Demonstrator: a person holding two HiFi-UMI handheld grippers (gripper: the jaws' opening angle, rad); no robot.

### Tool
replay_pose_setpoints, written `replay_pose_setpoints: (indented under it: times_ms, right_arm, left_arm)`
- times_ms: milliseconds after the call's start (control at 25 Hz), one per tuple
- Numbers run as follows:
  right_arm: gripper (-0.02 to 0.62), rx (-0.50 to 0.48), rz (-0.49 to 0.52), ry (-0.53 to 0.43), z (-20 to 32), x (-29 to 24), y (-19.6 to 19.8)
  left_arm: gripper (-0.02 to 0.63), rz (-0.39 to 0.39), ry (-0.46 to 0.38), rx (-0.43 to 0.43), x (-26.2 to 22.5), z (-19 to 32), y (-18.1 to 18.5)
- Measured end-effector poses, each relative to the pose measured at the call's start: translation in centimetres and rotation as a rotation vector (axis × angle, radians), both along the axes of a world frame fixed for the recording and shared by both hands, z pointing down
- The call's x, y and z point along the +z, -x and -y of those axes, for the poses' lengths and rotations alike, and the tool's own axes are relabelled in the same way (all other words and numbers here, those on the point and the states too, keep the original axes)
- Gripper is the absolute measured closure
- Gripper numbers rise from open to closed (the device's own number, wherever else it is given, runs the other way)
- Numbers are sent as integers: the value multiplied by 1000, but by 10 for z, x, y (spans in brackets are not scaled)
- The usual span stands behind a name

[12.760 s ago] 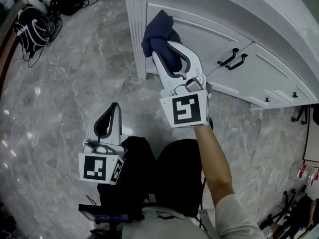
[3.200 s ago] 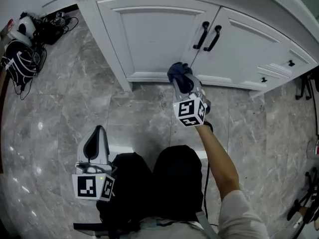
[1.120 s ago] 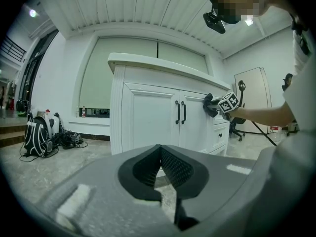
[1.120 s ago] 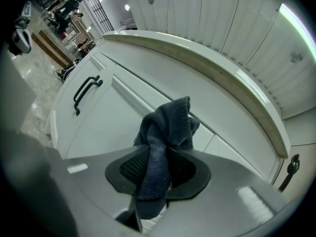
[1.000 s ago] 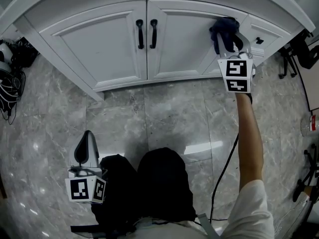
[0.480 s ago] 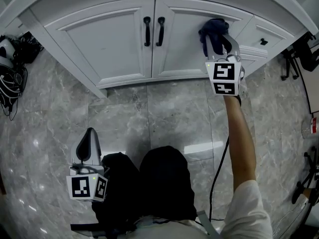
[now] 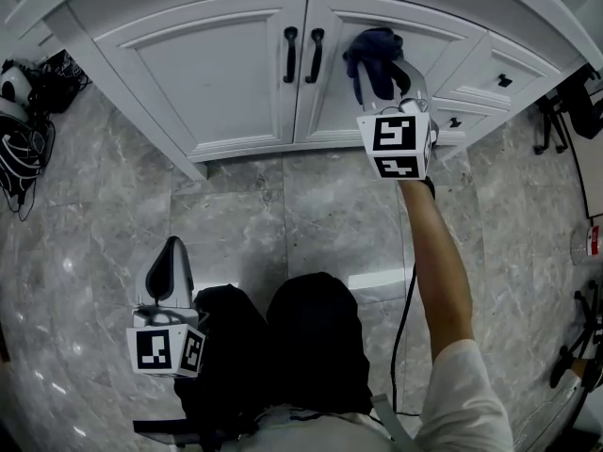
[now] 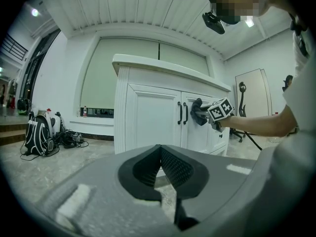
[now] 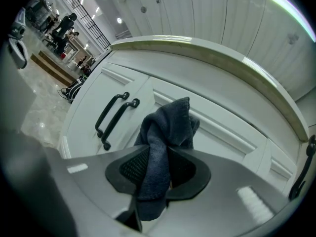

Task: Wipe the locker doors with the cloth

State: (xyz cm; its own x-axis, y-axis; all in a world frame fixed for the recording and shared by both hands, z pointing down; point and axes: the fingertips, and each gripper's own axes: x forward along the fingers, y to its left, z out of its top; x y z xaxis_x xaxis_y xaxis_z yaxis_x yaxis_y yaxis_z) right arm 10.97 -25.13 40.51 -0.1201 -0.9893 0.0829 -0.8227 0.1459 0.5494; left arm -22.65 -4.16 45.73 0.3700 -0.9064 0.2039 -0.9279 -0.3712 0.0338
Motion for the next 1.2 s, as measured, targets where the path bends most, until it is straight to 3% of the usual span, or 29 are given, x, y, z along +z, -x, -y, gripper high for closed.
replay_pose_setpoints:
  times_ms: [280,640,1200]
  right_arm:
    - [492,-48,56,-5,2,1,36]
    - [492,-67,64,69,0,41,45]
    - [492,-76,-77,96,0,68,14]
  left_arm:
    - [604,2,1,-8,0,-2,6]
    - [604,6,3,-12,1,-5,6]
    - [604,25,3,-12,-1,-3,-3]
